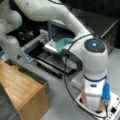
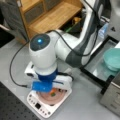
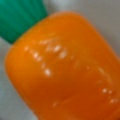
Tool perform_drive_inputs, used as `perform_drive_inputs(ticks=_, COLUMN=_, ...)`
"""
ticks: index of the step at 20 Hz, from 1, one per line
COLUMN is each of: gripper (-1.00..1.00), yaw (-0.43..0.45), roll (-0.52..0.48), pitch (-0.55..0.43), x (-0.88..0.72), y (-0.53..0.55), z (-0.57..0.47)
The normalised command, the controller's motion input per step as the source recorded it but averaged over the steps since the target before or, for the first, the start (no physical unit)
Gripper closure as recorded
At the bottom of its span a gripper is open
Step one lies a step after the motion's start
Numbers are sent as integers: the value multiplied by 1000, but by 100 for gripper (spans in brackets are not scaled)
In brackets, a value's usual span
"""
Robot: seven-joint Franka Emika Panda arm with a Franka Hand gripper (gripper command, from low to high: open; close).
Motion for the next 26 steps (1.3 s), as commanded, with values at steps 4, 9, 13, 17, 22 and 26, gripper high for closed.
perform_drive_inputs(ticks=4, gripper=100, yaw=-82, roll=-66, pitch=-61, x=-304, y=22, z=-64)
perform_drive_inputs(ticks=9, gripper=100, yaw=-95, roll=-66, pitch=-101, x=-183, y=99, z=-148)
perform_drive_inputs(ticks=13, gripper=100, yaw=-25, roll=-94, pitch=-135, x=-40, y=60, z=-184)
perform_drive_inputs(ticks=17, gripper=100, yaw=19, roll=-111, pitch=-98, x=-5, y=-43, z=-186)
perform_drive_inputs(ticks=22, gripper=100, yaw=29, roll=-112, pitch=-81, x=23, y=-64, z=-195)
perform_drive_inputs(ticks=26, gripper=100, yaw=11, roll=-108, pitch=-63, x=36, y=-18, z=-189)
